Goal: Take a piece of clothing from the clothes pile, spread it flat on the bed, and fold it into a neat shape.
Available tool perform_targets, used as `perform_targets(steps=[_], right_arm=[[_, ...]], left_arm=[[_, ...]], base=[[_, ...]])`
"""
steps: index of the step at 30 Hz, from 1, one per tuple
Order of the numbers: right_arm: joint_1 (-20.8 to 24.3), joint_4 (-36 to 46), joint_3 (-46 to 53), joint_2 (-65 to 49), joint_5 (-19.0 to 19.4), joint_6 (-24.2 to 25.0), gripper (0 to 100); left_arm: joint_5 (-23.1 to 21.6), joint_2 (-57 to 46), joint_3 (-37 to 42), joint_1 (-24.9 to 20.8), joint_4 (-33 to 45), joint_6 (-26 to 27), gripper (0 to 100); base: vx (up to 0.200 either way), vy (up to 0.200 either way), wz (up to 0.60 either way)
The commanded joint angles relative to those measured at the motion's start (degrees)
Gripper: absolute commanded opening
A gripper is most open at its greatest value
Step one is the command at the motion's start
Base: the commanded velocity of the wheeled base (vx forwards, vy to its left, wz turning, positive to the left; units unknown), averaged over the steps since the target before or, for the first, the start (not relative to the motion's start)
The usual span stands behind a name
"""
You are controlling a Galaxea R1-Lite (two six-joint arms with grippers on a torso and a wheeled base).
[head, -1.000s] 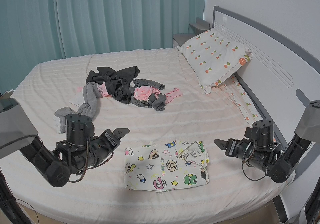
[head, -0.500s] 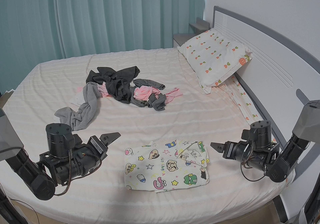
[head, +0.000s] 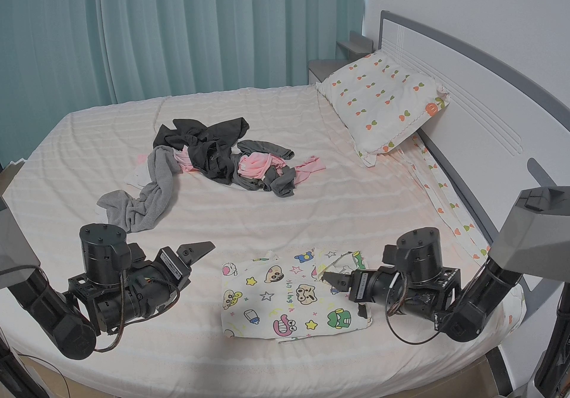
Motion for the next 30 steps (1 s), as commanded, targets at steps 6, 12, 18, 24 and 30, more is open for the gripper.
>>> perform_targets(steps=[6,12,18,24,30], right_arm=[[2.6,7.2,-14.3,9.4,0.0,0.3,100],[2.7,7.4,-17.6,12.8,-0.2,0.2,100],[3.4,8.6,-19.2,13.7,-0.2,0.3,100],[3.7,9.7,-22.1,14.9,-0.3,0.7,100],[4.3,13.5,-24.2,15.6,-0.3,1.4,100]], left_arm=[[-0.3,0.4,0.1,0.4,-1.0,-0.3,100],[-0.3,0.2,0.2,0.6,-1.1,-0.4,100],[-0.3,0.4,0.4,0.8,-1.1,-0.4,100],[-0.1,0.7,0.2,0.8,-1.1,-0.2,100],[-0.2,0.9,0.2,0.8,-1.1,-0.2,100]], base=[[0.0,0.0,0.0],[0.0,0.067,0.0],[0.0,0.2,0.0],[0.0,0.033,0.0],[0.0,0.0,0.0]])
